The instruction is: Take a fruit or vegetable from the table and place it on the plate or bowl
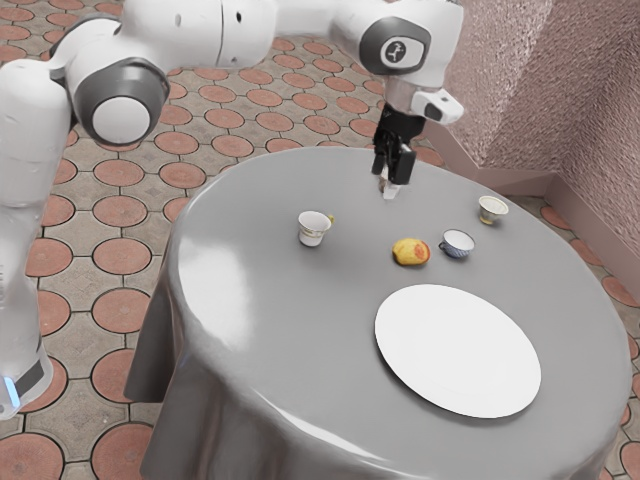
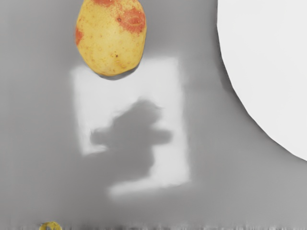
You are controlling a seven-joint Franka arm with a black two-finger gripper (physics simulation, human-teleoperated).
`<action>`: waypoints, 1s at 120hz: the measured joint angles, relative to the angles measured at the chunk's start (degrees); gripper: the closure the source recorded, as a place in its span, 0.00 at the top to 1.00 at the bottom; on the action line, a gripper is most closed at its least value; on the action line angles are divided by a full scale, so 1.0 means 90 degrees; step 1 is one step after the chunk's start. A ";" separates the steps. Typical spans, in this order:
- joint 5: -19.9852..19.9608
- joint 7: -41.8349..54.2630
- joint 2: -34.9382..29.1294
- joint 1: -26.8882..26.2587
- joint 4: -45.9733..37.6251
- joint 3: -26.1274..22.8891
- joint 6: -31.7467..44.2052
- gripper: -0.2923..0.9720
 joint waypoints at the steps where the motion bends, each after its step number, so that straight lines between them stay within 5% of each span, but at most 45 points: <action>1: 0.0016 0.0002 0.0016 0.0006 -0.0005 0.0009 -0.0003 0.75; 45: 0.0174 0.0063 0.0502 -0.0026 0.0023 -0.0142 0.0167 0.75; 120: 0.0106 0.0121 0.1556 0.0288 0.0222 -0.0278 0.1835 0.75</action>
